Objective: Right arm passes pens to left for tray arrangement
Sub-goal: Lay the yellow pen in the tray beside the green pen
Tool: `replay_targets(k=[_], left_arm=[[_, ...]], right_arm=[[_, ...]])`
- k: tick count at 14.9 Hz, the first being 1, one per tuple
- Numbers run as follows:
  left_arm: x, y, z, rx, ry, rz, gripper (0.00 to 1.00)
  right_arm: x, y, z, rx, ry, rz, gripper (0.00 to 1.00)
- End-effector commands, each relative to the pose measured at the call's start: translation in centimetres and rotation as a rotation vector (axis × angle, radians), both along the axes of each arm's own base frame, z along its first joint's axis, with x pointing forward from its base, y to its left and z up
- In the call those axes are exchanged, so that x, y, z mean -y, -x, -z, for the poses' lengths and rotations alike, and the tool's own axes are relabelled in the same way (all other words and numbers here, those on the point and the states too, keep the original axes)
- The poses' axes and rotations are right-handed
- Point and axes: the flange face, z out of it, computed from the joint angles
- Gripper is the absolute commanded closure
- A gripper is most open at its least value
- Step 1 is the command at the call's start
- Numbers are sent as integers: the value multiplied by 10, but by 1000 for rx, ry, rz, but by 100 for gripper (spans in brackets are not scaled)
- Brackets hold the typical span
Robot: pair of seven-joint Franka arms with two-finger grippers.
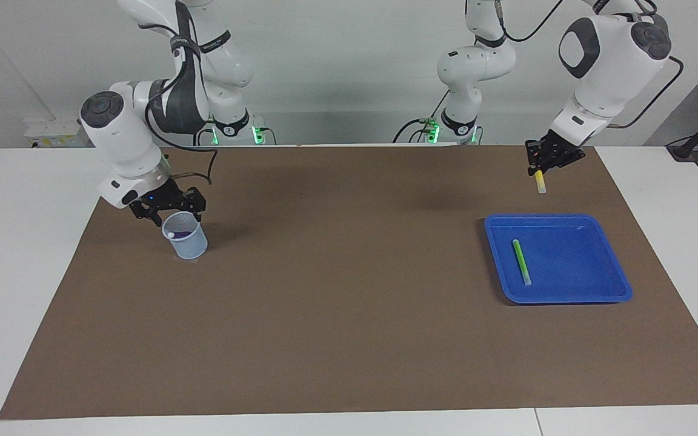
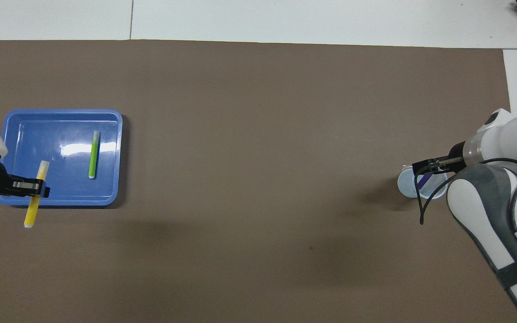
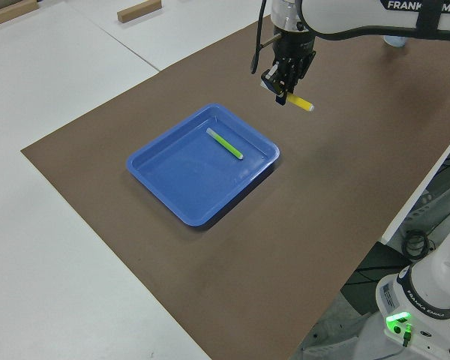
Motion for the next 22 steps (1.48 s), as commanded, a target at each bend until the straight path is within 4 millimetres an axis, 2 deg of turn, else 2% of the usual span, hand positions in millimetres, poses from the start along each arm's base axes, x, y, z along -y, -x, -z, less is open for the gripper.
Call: replay_targets(k=[1, 2, 4, 5, 8, 10, 14, 19, 22], left_arm=[[-27, -16, 30, 19, -33, 27, 100], [-32, -22, 43, 17, -55, 36, 100], [-40, -33, 65, 30, -55, 27, 100], [-51, -37, 78, 38, -55, 11, 100], [-56, -48, 113, 69, -48, 2, 100], [-58, -54, 128, 82, -46, 0, 100], [-62, -66, 161, 95, -35, -10, 100], [-67, -79, 203, 123, -29, -16, 100], [-67, -82, 210, 134, -29, -18, 100]], right_arm=[[4, -6, 8, 17, 21, -52, 0], [5, -7, 15, 5, 14, -51, 0], [12, -8, 20, 0, 21, -47, 12], [14, -9, 24, -2, 17, -43, 19], [15, -8, 28, 0, 16, -39, 31], [16, -9, 29, 2, 14, -36, 43], [23, -10, 34, 4, 9, -22, 58], [24, -11, 32, 8, 9, -20, 100], [25, -12, 31, 0, 23, -30, 100]])
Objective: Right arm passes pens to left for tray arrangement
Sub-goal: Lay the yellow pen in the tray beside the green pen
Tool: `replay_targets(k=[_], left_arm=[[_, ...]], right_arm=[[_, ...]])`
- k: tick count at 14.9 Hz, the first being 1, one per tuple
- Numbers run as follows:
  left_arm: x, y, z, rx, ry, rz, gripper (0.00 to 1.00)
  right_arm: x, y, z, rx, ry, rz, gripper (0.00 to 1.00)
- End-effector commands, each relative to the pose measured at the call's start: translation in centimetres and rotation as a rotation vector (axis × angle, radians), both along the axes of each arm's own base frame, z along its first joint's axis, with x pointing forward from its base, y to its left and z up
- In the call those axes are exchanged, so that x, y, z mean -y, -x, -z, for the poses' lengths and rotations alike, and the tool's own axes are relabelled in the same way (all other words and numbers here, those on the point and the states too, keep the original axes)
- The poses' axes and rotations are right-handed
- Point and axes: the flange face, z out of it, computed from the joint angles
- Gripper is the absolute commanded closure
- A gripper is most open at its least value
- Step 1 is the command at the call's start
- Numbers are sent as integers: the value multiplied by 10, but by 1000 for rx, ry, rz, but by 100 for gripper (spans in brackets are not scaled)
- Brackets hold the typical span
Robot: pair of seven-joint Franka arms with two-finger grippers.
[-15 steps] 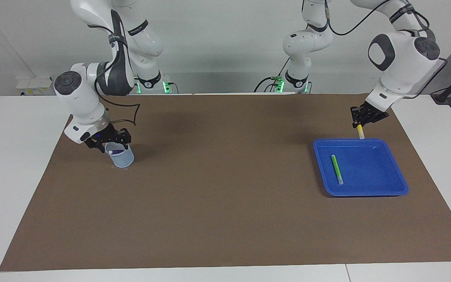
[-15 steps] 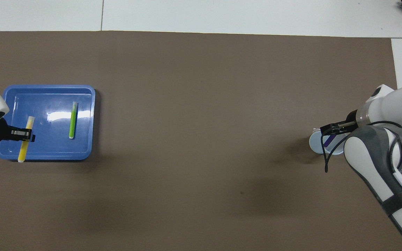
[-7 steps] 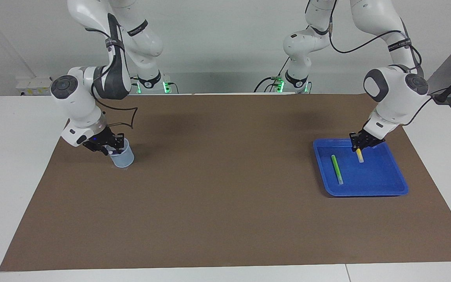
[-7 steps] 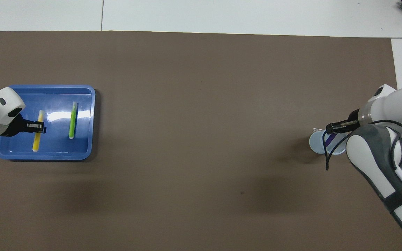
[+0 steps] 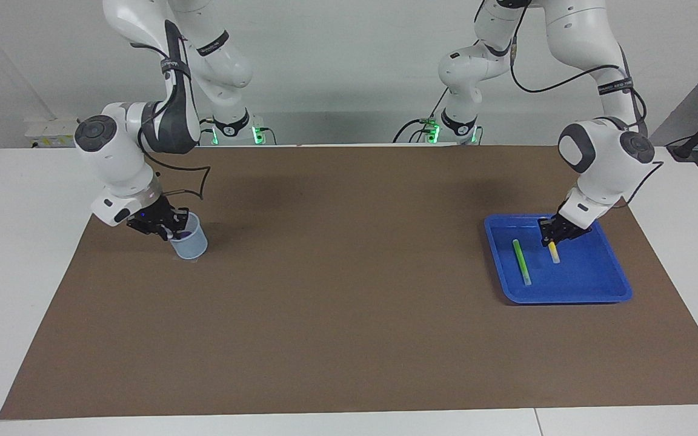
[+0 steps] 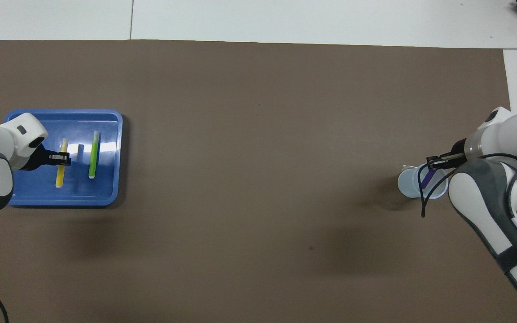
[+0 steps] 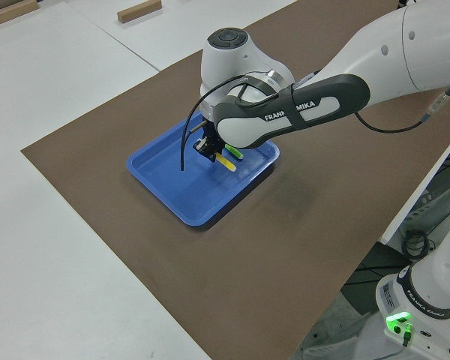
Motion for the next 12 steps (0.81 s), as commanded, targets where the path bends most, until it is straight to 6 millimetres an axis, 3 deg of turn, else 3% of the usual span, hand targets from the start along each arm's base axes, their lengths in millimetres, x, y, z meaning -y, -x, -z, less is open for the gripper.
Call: replay_targets(k=[1, 5, 8, 10, 12], left_arm=[[-4, -2, 8, 26, -15, 8, 100], [-5, -4, 13, 38, -37, 35, 100], [-1, -6, 14, 41, -41, 45, 70], [-1, -6, 14, 47, -41, 42, 60], [-3, -8, 12, 52, -42, 40, 57]], right_arm=[[6, -2, 5, -19, 15, -28, 100], [5, -9, -38, -80, 21, -38, 100], [-9, -7, -83, -112, 23, -49, 100], [-34, -5, -109, -116, 28, -88, 100], [-71, -6, -138, -111, 30, -151, 100]])
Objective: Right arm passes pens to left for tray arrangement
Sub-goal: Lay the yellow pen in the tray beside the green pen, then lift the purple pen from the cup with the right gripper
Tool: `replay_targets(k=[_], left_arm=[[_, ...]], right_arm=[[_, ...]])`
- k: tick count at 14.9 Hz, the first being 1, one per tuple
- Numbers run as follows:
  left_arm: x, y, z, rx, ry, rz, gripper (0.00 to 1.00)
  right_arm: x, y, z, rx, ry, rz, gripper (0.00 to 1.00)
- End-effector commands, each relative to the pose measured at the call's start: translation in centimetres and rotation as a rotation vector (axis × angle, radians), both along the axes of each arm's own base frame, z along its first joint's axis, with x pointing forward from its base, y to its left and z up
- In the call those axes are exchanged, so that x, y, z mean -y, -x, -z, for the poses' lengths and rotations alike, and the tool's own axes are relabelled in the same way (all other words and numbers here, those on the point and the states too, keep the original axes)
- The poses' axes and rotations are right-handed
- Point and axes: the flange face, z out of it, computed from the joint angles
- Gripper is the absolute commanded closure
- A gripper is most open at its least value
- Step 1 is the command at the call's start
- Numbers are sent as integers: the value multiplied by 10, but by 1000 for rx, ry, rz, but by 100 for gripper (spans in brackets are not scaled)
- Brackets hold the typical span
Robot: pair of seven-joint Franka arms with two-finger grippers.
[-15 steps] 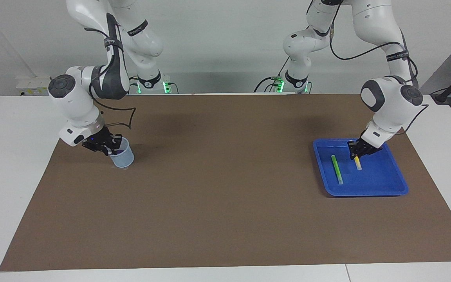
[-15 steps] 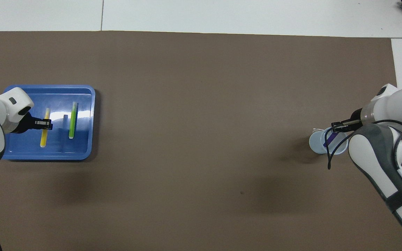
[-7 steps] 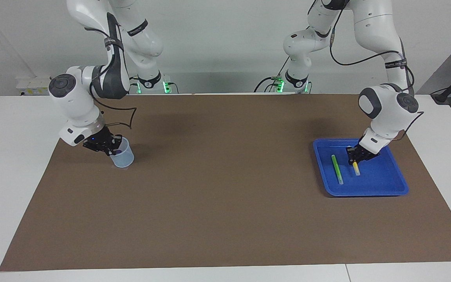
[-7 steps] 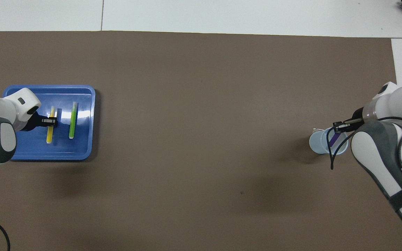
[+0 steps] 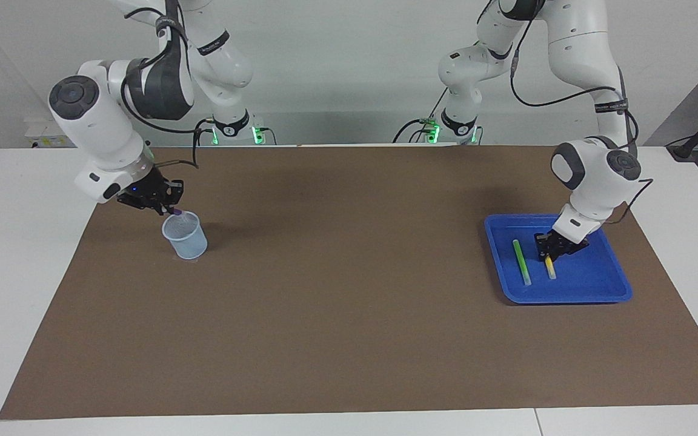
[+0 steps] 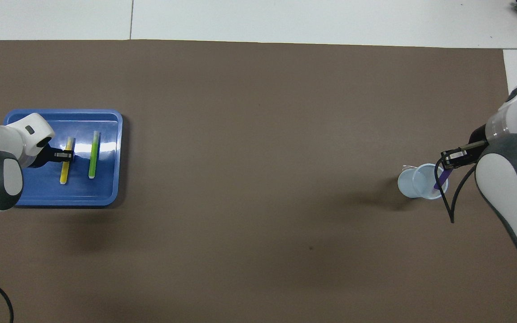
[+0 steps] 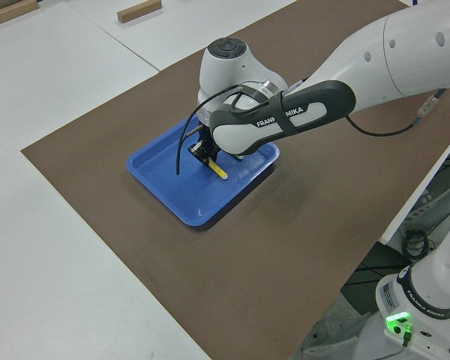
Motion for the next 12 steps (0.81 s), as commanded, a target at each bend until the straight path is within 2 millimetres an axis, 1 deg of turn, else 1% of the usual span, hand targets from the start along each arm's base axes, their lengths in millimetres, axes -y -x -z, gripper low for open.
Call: replay_targets(k=[1, 2, 3, 5, 7, 8, 9, 10, 11, 12], left_arm=[[-3, -3, 1, 17, -13, 11, 57], [-3, -3, 1, 14, -13, 10, 57], [-3, -3, 0, 10, -12, 10, 57], [-4, -8, -9, -7, -11, 10, 54], [-1, -15, -28, -50, -8, 14, 49], [1, -18, -40, -72, -7, 16, 48], [1, -21, -52, -92, -5, 18, 43], [2, -22, -62, -109, -5, 4, 36], [4, -22, -77, -112, -7, -30, 34], [9, -22, -87, -119, -1, -64, 34]], right_arm=[[-40, 3, -39, -5, 4, -96, 100], [-53, 6, -53, 1, 6, -115, 100], [-62, 9, -59, -2, -4, -126, 100], [-87, 15, -70, 13, -114, -99, 100], [-109, 15, -67, 25, -227, 45, 100], [-134, 17, -69, 30, -278, 84, 100], [-150, 20, -72, 27, -309, 123, 100], [-165, 22, -73, 18, -343, 173, 100], [-178, 23, -75, 19, -385, 220, 100], [-185, 22, -74, 18, -418, 266, 100]])
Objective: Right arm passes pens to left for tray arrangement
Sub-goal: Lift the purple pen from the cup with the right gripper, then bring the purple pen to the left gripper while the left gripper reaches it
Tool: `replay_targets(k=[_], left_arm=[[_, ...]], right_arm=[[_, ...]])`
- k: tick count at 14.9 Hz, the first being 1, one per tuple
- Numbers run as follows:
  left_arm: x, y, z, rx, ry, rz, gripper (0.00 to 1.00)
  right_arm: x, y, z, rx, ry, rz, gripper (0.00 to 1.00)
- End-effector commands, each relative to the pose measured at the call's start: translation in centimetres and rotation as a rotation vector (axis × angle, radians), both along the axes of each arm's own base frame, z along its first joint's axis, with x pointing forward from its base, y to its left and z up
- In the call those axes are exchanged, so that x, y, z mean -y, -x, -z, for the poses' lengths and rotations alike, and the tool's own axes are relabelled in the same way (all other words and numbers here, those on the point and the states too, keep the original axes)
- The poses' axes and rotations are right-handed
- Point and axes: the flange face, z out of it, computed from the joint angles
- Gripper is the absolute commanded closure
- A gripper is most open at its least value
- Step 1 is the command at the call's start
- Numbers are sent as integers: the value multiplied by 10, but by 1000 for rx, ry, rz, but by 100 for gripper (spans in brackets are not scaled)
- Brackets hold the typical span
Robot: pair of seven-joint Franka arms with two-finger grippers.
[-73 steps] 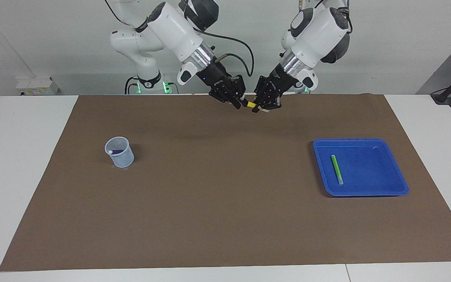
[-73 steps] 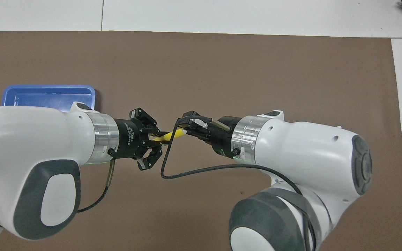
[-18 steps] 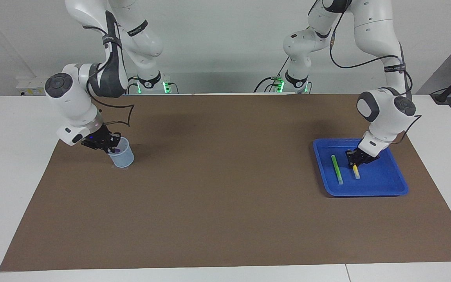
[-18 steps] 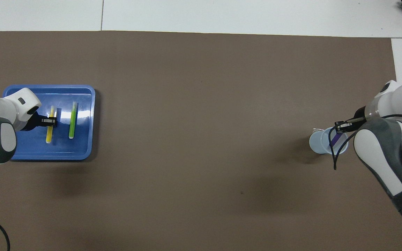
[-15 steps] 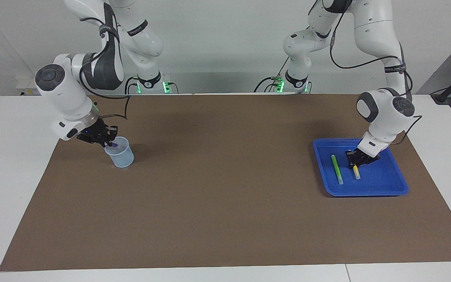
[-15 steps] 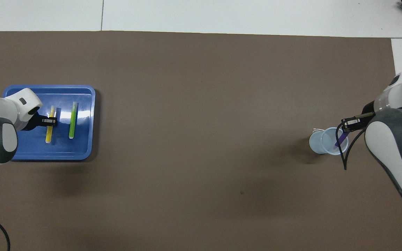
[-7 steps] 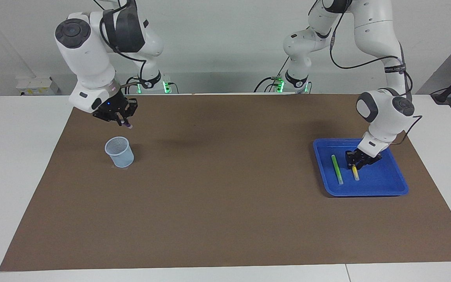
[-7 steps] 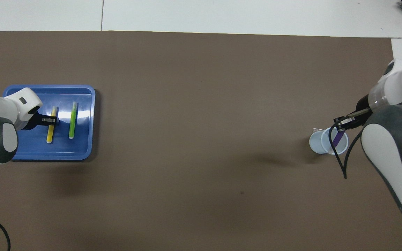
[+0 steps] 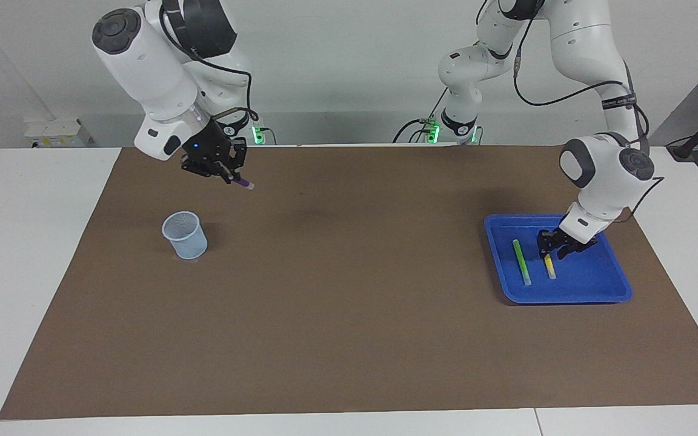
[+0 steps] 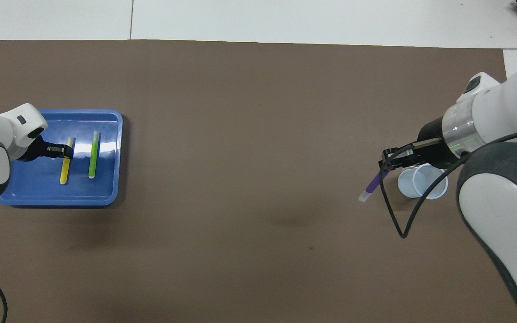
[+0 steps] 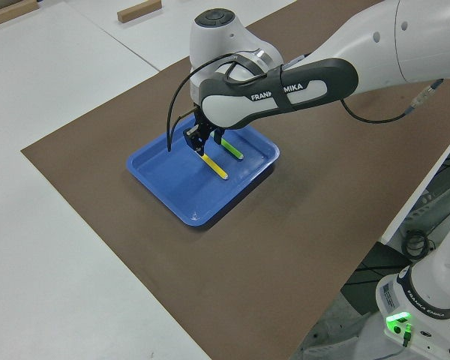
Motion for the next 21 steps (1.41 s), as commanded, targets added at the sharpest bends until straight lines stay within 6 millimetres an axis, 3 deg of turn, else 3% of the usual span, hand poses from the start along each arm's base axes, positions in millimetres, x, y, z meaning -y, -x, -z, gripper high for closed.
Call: replay_targets(k=[1, 4, 6, 11, 14, 18, 21], left_arm=[[12, 1, -41, -27, -13, -82, 34], [32, 14, -89, -87, 15, -262, 34], [45, 28, -124, -106, 75, -469, 34], [133, 51, -174, -105, 82, -978, 34], [167, 63, -193, -105, 86, -1237, 34], [190, 69, -198, -135, 79, -1589, 33], [215, 80, -196, -197, 79, -1665, 33]], right_arm=[[-17, 2, 7, -16, -94, 121, 100], [-31, 14, 16, -15, -209, 197, 100], [-60, 28, 18, 1, -252, 214, 100], [-130, 56, 20, 35, -295, 342, 100], [-154, 69, 15, 29, -316, 391, 100], [-158, 71, 13, 3, -351, 413, 100], [-167, 76, 12, 9, -382, 431, 100]])
